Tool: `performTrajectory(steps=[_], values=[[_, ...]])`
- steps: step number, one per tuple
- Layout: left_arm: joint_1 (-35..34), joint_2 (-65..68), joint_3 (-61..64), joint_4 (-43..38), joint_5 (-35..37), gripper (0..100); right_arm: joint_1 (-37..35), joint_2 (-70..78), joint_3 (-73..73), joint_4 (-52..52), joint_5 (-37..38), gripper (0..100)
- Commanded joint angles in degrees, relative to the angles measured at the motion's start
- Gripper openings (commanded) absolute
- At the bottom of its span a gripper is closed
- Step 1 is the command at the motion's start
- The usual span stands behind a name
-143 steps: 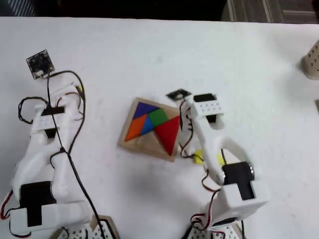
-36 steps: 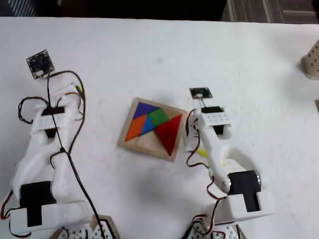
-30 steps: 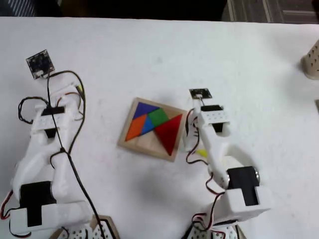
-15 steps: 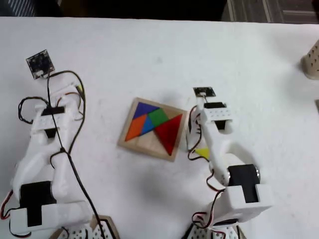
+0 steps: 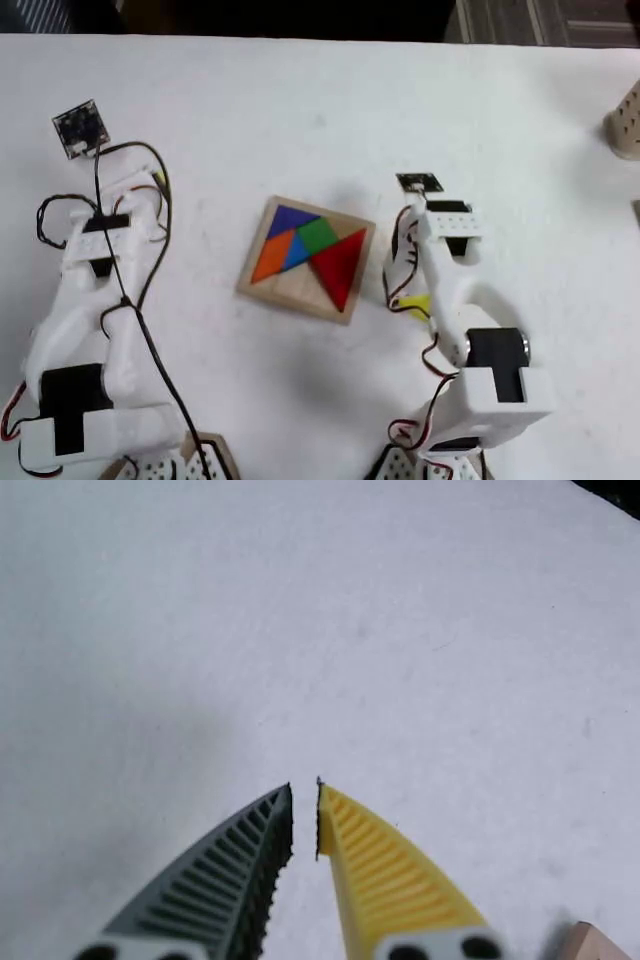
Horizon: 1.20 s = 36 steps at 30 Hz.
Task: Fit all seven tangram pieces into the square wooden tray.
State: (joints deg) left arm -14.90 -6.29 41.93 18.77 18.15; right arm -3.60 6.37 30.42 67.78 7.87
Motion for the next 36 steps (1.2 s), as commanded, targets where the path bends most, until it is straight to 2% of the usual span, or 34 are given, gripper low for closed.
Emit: performTrajectory(steps=[1, 6, 18, 28, 34, 36], values=[[0.6, -0.4, -1.0, 0.3, -0.8, 8, 1.2, -0.2, -1.5, 2.6, 0.9, 10.1], [0.6, -0.4, -1.0, 0.3, -0.8, 8, 1.2, -2.0, -2.3, 3.3, 1.1, 4.3], [0.6, -0.4, -1.0, 0.3, -0.8, 8, -0.5, -8.4, -2.3, 6.1, 2.8, 3.9], [0.6, -0.4, -1.0, 0.3, -0.8, 8, -10.6, -10.9, -8.6, 11.9, -1.7, 4.1], [0.6, -0.4, -1.0, 0.3, -0.8, 8, -10.7, -11.3, -10.9, 15.2, -1.5, 4.8], [0.6, -0.4, -1.0, 0.3, -0.8, 8, -11.1, -11.3, -9.8, 15.8, 0.7, 8.3]])
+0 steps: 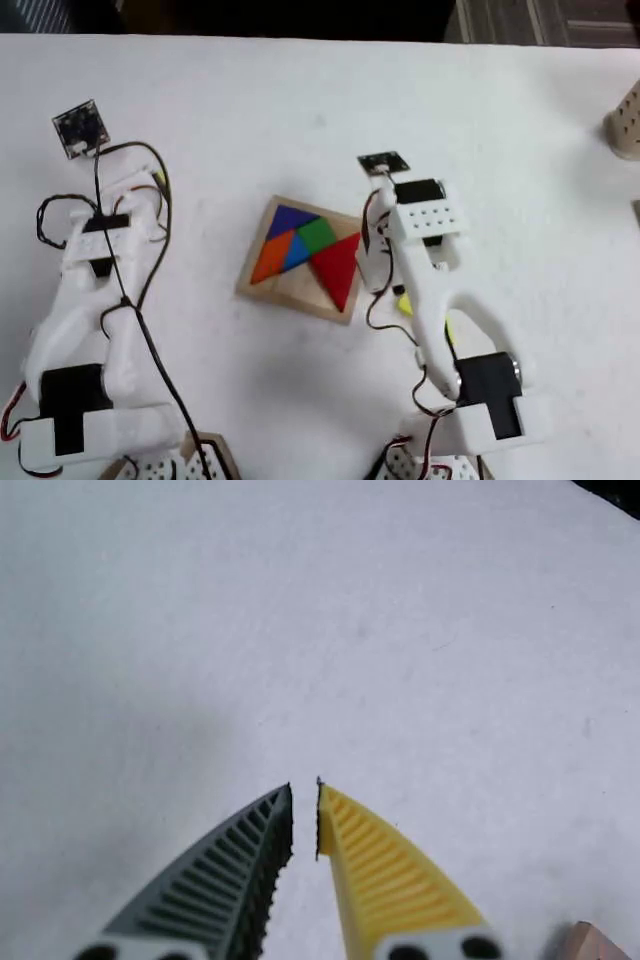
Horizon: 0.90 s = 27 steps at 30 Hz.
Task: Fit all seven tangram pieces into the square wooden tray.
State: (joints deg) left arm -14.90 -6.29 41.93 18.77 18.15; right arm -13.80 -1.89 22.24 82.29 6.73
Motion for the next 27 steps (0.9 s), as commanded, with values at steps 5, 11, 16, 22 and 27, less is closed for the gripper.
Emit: performTrajectory(steps=[5, 11, 16, 22, 27], values=[[0.6, -0.4, -1.0, 0.3, -0.8, 8, -0.6, -5.1, 3.3, -1.9, 3.8, 15.9], [0.6, -0.4, -1.0, 0.3, -0.8, 8, 0.3, -5.1, 14.5, -16.0, 3.8, 24.1], [0.6, -0.4, -1.0, 0.3, -0.8, 8, 4.8, -1.4, 16.0, -21.1, 7.7, 27.2], [0.6, -0.4, -1.0, 0.3, -0.8, 8, 7.4, 2.9, 14.2, -20.4, 9.8, 22.4], [-0.1, -0.6, -0.4, 0.3, -0.8, 8, 8.9, 4.0, 14.1, -19.3, 9.8, 15.2]])
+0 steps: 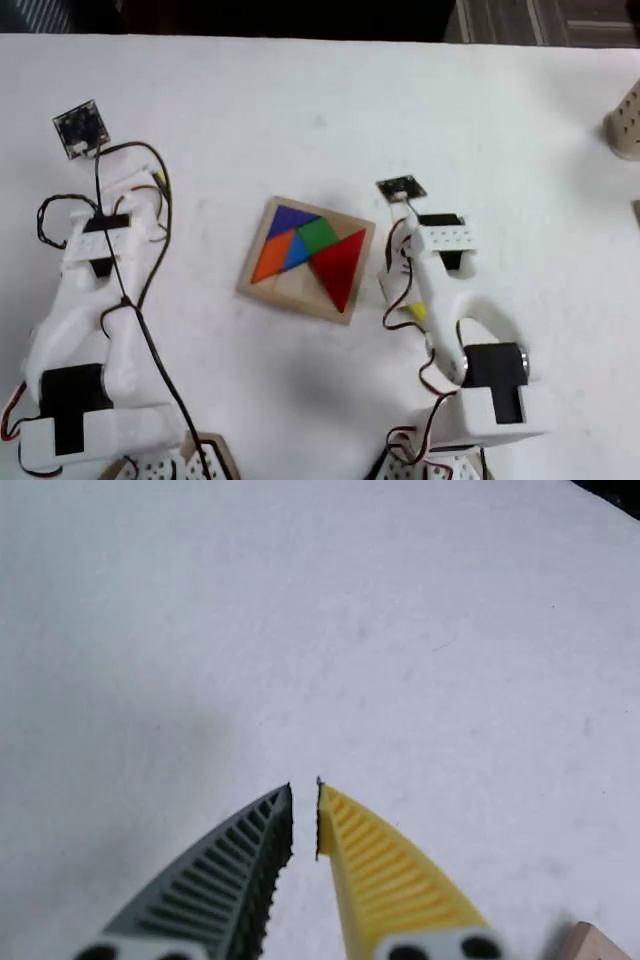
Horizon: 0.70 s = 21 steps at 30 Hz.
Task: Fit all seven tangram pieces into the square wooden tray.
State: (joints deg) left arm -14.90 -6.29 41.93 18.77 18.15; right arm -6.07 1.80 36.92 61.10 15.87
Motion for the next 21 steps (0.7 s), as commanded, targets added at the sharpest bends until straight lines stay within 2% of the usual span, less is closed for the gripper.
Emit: performTrajectory(steps=[1, 8, 12, 14, 21], values=[[-0.4, -0.7, -0.3, 0.3, -0.8, 8, 1.9, 0.3, -0.6, 2.0, 0.7, 14.9], [-0.4, -0.7, 0.0, 0.3, -0.8, 8, 5.2, 0.4, -1.6, 2.1, 0.7, 13.9], [-0.4, -0.7, 0.0, 0.3, -0.8, 8, 6.5, 0.0, -2.6, 2.2, 0.7, 1.8], [-0.4, -0.7, 0.0, 0.3, -0.8, 8, 7.1, 0.0, -2.6, 2.6, 0.7, 2.6], [-0.4, -0.7, -0.1, 0.2, -0.8, 8, 4.3, -0.1, -14.2, 15.8, 0.6, 1.8]])
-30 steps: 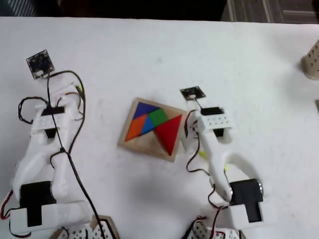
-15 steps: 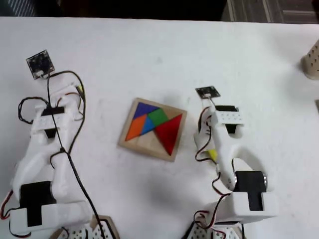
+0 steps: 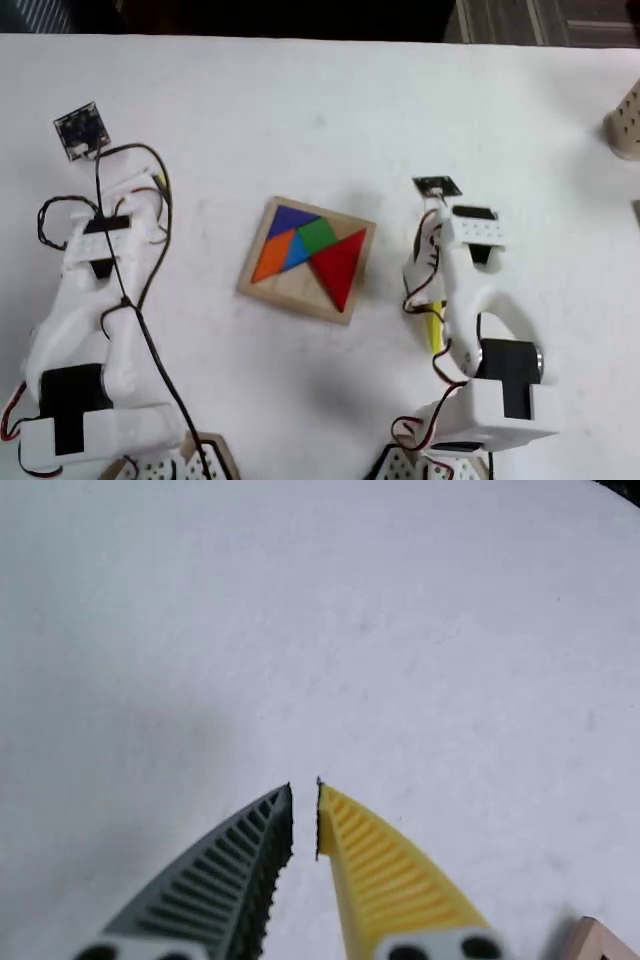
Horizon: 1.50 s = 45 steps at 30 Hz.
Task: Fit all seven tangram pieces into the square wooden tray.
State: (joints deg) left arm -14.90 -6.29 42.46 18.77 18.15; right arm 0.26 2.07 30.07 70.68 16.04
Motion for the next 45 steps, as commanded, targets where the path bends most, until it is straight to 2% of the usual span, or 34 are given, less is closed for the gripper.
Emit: performTrajectory(steps=[1, 5, 8, 13, 16, 25, 27, 34, 41, 45], values=[[-0.4, -0.7, -0.6, 0.2, -0.8, 8, -3.3, -0.4, -10.0, 8.7, 0.1, 1.8], [-0.4, -0.7, -0.6, 0.2, -0.8, 8, -10.5, -0.4, -19.8, 15.8, 0.0, 1.8], [-0.5, -0.6, -0.7, 0.2, -0.8, 8, -18.8, 0.1, -24.5, 17.4, 0.0, 1.8], [-1.1, -0.6, -0.8, 0.2, -0.8, 8, -33.1, 0.3, -26.3, 13.1, 0.1, 1.8], [-1.3, -0.6, -0.8, 0.2, -0.8, 8, -37.8, 1.5, -26.0, 9.0, 0.1, 1.8], [-1.3, -0.7, -0.8, 0.2, -0.8, 8, -39.0, 15.0, -29.7, 0.3, 2.1, 2.2], [-1.3, -0.7, -0.8, 0.2, -0.8, 8, -38.9, 17.2, -32.9, 2.1, 3.3, 4.0], [-1.3, -0.5, -0.8, 0.2, -0.8, 8, -38.6, 25.0, -43.4, 11.3, 3.4, 22.3], [-1.3, -0.5, -0.8, 0.2, -0.8, 8, -35.9, 23.4, -57.1, 26.2, 3.4, 23.0], [-1.3, -0.5, -0.8, 0.1, -0.8, 8, -32.6, 20.6, -56.2, 27.6, 3.0, 23.0]])
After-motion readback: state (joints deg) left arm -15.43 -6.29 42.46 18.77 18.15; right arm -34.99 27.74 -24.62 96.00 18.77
